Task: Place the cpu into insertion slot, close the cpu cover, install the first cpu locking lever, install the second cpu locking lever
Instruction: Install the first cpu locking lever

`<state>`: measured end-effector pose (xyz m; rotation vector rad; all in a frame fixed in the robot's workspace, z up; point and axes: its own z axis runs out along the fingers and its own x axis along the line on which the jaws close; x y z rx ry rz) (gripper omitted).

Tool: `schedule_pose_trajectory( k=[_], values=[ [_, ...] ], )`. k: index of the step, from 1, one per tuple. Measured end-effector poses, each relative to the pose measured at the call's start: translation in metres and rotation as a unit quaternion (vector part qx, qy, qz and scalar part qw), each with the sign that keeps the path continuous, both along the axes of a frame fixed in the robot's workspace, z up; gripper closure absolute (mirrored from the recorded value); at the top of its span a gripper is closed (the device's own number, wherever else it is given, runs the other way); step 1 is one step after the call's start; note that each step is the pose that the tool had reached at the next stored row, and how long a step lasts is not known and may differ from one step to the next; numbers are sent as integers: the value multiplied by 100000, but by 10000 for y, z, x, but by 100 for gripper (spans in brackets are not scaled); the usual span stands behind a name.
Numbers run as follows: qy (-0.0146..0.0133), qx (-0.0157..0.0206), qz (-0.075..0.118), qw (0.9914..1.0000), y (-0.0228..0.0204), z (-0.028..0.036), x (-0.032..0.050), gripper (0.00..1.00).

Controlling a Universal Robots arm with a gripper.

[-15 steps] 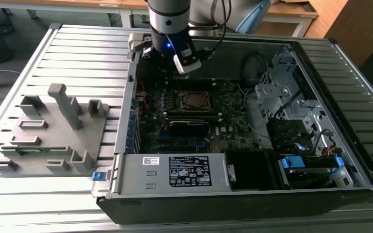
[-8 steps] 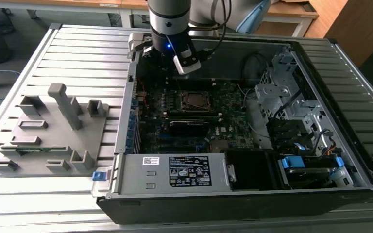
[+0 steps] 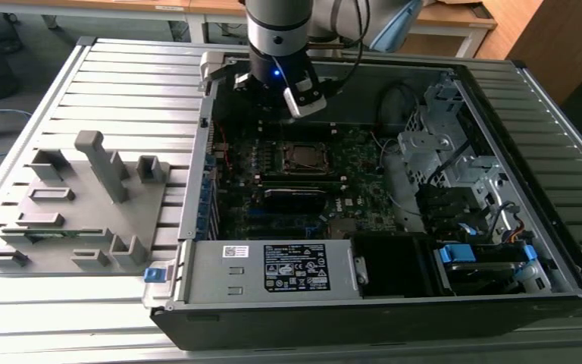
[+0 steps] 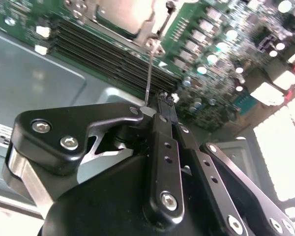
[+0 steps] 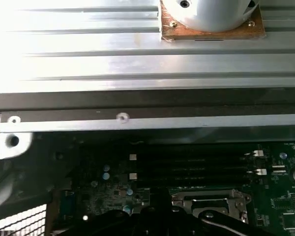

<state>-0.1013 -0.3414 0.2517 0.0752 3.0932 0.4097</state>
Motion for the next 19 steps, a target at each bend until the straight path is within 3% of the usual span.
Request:
schedule_pose_trajectory(
  k=[7,14,19],
  values=[
    [7,-2,1,100000,0,-10,218,89],
    [-3,-66,0,100000,1,-14,226,89],
    [11,-1023,-2,99995,0,-30,225,89]
  ],
)
